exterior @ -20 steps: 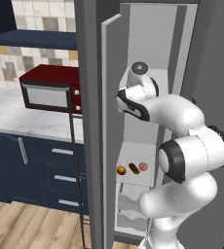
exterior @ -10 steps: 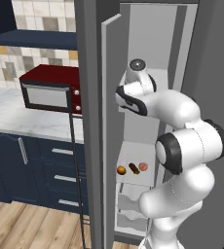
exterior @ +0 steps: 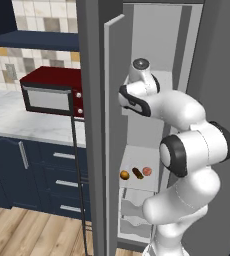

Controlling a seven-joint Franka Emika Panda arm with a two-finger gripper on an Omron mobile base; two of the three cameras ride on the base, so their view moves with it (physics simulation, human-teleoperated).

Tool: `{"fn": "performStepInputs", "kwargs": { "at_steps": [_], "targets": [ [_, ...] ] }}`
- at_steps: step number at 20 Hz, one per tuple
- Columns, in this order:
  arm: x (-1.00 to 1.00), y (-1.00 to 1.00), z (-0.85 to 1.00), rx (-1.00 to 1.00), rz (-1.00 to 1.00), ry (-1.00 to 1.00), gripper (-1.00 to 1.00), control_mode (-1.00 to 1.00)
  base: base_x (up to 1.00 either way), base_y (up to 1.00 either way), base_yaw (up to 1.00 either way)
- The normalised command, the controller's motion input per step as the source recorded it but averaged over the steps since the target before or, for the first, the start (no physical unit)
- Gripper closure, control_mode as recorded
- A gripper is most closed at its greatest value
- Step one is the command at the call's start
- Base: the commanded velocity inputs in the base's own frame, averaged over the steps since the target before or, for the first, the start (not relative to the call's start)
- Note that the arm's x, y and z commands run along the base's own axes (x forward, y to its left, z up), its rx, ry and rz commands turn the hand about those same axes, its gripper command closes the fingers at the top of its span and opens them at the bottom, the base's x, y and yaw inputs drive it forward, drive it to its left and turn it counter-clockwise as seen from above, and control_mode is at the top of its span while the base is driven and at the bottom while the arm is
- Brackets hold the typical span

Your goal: Take the sweet potato and bell pepper from the highest rack and move them to the second highest rack where the peach and mango are located, to maximize freezer space. Close the freezer door after rearranging.

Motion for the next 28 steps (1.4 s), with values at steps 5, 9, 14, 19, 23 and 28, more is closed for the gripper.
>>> {"fn": "performStepInputs", "kwargs": {
  "at_steps": [5,9,14,19,23,28],
  "targets": [
    [-0.70,0.00,-0.23,0.00,0.03,-0.32,1.00,-1.00,0.00,0.00,0.00],
    [-0.99,0.00,0.00,0.00,0.00,-0.29,1.00,-1.00,0.00,0.00,0.00],
    [-1.00,0.00,0.00,0.00,0.00,-0.12,1.00,-1.00,0.00,0.00,0.00],
    [-0.98,0.00,-0.11,0.00,0.00,0.01,1.00,-1.00,0.00,0.00,0.00],
    [-0.58,0.00,-0.41,0.00,0.00,0.22,1.00,-1.00,0.00,0.00,0.00],
    [-0.09,0.00,-0.54,0.00,0.00,0.48,1.00,-1.00,0.00,0.00,0.00]
  ]
}}
